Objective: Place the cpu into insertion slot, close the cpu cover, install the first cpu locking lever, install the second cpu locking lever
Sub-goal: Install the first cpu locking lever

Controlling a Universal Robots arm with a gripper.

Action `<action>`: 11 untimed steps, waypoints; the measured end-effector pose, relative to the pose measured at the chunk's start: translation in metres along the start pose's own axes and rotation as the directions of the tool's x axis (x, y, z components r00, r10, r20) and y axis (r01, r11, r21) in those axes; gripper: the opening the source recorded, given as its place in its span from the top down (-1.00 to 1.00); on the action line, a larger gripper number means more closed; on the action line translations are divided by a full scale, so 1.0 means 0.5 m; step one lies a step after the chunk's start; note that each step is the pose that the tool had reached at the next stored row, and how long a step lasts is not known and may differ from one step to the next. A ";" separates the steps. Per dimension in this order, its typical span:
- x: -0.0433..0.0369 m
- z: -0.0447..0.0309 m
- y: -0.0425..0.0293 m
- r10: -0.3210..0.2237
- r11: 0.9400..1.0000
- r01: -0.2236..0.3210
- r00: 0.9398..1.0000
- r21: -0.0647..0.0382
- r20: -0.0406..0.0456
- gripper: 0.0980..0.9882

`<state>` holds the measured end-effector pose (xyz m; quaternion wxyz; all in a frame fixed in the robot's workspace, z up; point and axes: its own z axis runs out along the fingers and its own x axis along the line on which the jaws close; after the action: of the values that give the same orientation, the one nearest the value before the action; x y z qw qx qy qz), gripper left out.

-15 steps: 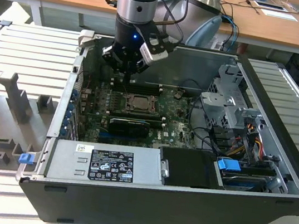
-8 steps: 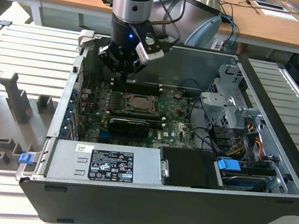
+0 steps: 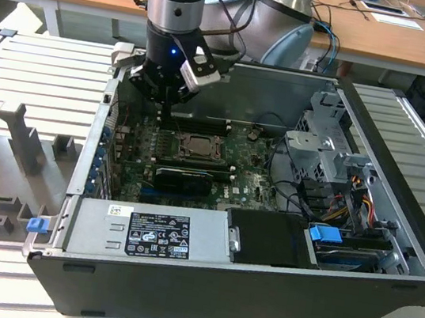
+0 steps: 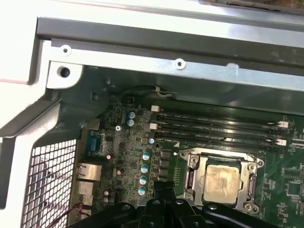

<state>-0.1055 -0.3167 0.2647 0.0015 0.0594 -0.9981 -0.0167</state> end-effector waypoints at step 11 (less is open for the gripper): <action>0.002 0.015 0.040 0.000 1.000 0.000 1.000 -0.004 0.001 0.98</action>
<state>-0.1086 -0.2966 0.2576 0.0013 0.0594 -0.9981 -0.0187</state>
